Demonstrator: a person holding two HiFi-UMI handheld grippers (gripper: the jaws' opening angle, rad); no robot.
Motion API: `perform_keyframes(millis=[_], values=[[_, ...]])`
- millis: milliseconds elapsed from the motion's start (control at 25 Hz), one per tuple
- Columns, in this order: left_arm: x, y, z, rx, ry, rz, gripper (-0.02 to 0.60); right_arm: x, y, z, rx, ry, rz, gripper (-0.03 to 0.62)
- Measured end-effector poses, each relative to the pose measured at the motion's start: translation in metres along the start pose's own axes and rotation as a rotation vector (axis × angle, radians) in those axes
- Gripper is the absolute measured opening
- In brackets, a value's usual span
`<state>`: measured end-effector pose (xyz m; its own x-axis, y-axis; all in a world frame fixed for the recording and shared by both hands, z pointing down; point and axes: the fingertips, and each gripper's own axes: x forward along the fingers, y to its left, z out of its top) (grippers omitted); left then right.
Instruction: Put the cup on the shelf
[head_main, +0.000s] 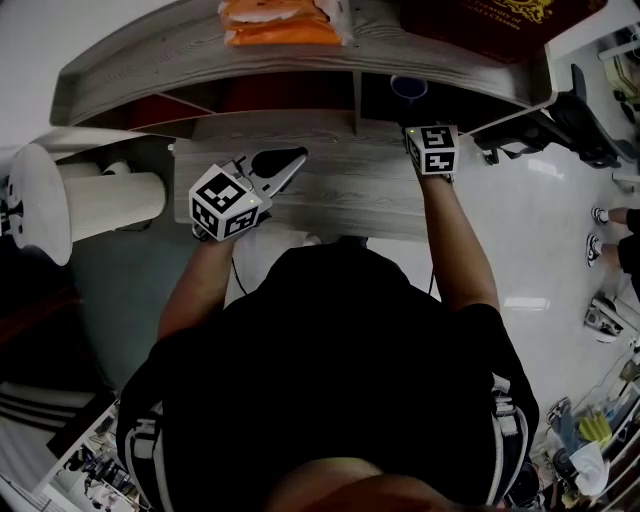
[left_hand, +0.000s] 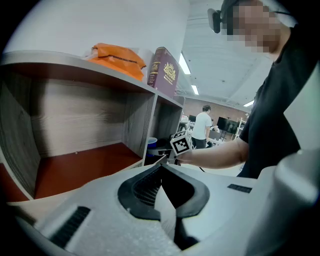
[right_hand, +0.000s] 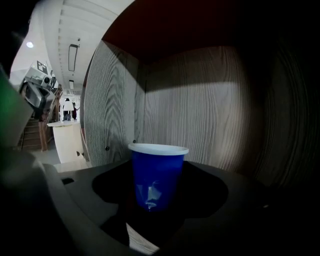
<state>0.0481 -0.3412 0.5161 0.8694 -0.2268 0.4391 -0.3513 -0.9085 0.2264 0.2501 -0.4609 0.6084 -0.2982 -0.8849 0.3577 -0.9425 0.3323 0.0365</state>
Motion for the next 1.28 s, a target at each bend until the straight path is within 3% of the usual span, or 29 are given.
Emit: perform_keyframes(millis=[800, 1280], values=[[-0.004, -0.009, -0.002, 0.014, 0.005, -0.017, 0.017, -0.014, 0.006, -0.007, 0.036, 0.02, 0.014, 0.314], [-0.02, -0.023, 0.003, 0.042, -0.033, -0.032, 0.017, -0.043, 0.014, -0.005, 0.05, 0.021, -0.012, 0.316]])
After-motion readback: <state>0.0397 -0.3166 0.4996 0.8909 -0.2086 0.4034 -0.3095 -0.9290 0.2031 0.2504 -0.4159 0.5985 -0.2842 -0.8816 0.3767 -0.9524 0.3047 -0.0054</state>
